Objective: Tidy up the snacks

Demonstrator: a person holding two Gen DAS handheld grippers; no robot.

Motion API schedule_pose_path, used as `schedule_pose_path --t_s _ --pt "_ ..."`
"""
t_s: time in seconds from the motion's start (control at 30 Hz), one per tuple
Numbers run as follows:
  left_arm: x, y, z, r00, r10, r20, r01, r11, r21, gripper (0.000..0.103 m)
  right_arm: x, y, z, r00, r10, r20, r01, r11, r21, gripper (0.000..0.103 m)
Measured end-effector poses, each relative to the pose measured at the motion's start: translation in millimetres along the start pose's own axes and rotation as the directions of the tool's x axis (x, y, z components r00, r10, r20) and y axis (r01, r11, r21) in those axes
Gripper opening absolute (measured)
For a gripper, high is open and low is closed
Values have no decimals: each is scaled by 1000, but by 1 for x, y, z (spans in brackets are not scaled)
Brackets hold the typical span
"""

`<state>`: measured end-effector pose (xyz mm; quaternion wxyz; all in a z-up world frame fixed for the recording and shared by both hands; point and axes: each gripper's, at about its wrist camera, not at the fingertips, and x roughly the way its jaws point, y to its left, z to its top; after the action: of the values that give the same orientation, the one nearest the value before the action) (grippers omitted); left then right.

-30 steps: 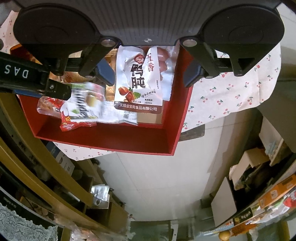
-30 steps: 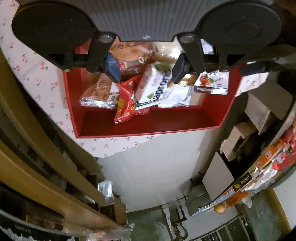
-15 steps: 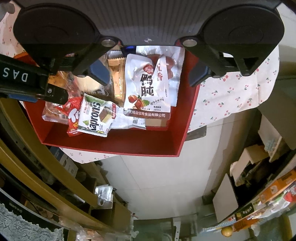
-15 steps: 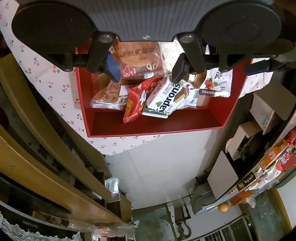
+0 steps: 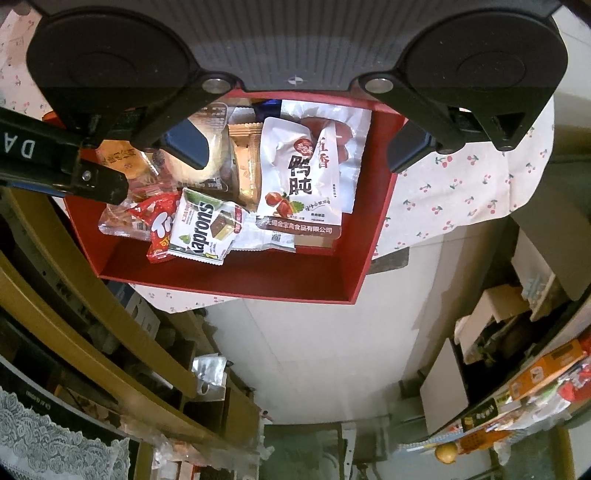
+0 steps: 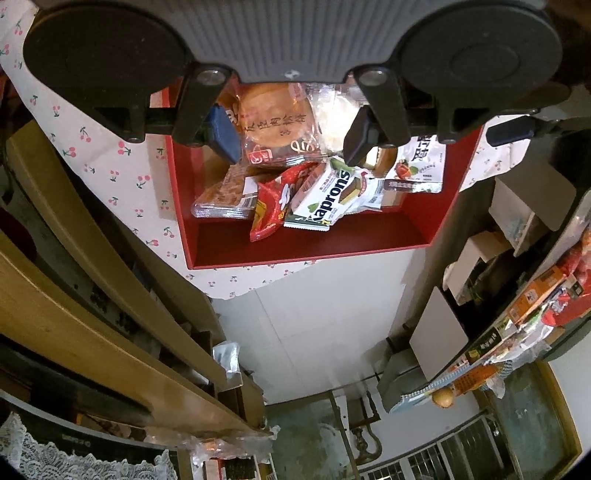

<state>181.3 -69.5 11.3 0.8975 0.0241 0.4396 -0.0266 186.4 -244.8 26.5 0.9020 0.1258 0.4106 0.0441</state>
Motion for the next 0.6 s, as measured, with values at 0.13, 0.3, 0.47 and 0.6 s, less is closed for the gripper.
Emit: schedule_pose_path --t_s 0.13,0.3,0.47,0.6 --pt "-6 -1 -3 1000 21 10 -21 1000 6 103 -7 2 -3 1000 10 6 -10 1000 4 72" --pt "-17 -3 -8 1000 -17 13 17 1000 22 103 -21 5 -11 999 24 23 -24 1000 0 72" --pt "-24 -1 -18 998 -60 11 60 998 16 103 -35 7 -20 999 18 45 -17 1000 -15 72" --pt "-26 3 -25 996 -85 -1 85 996 -21 103 -44 5 -28 998 16 53 -15 1000 -8 72"
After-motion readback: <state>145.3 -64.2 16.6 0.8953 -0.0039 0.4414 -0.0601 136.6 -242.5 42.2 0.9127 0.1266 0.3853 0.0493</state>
